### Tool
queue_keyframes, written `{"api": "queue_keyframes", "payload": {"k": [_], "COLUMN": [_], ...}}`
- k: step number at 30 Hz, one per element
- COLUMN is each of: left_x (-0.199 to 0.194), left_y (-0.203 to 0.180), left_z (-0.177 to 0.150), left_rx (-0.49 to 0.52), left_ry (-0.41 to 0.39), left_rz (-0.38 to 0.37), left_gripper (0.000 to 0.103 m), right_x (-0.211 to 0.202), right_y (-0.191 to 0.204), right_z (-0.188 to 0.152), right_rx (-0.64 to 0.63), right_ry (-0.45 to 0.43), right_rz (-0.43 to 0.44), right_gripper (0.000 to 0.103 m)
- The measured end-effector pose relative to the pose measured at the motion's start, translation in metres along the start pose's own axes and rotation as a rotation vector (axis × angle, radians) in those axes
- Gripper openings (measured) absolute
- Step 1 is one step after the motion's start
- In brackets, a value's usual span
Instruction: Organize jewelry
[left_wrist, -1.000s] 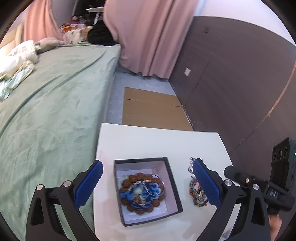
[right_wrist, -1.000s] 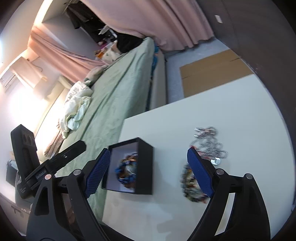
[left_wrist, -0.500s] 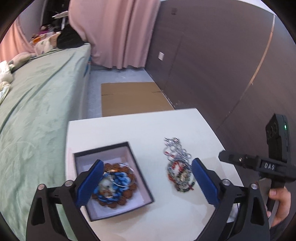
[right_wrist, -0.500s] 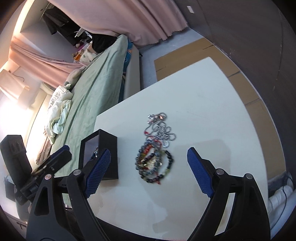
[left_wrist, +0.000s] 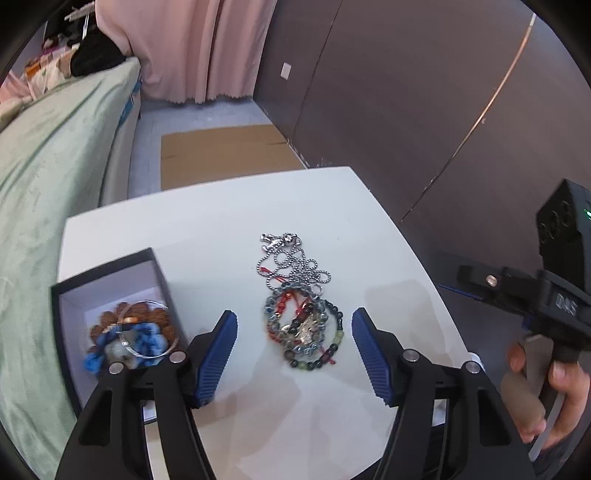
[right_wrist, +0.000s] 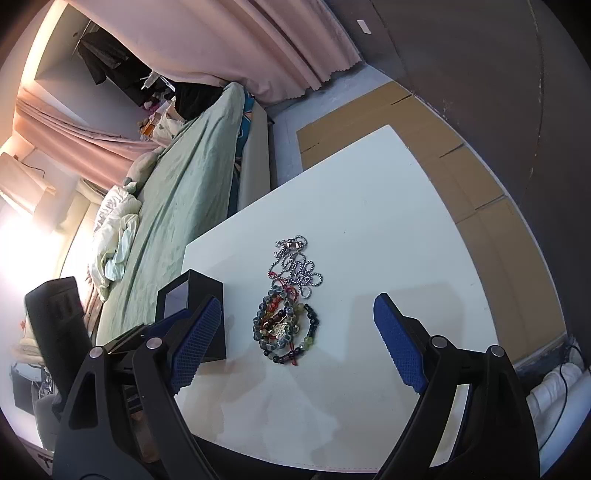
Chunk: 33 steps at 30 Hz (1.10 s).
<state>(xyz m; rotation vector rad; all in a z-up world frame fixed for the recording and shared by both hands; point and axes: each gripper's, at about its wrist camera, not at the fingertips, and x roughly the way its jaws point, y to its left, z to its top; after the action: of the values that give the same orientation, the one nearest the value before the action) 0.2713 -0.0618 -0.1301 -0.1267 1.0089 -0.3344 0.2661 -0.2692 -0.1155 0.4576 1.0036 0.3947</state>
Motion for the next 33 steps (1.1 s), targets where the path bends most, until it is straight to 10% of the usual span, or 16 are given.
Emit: {"api": "queue_keyframes", "payload": {"k": [6,21,33], "left_x": [0.034,0.07,0.058], "left_y": [-0.004,-0.011,-0.004], "left_z": [0.006,-0.01,-0.009], "left_rx": [-0.027,0.004,-0.038], "left_ry": [0.11,0.21,0.157], "left_rz": [0.017,0.096,0.081], "left_gripper": [0.041,0.035,0.007], "right_x": [-0.002,0.001,0.018], "right_y": [-0.003,-0.001,0.005], "right_z": [0.002,0.002,0.007], "right_rx": [0.001,-0.01,0.055], "right_ry": [-0.009,-0.009,-0.013], "right_rz": [-0.016,-0.034,-0.04], "right_gripper": [0.085,0.084,0.076]}}
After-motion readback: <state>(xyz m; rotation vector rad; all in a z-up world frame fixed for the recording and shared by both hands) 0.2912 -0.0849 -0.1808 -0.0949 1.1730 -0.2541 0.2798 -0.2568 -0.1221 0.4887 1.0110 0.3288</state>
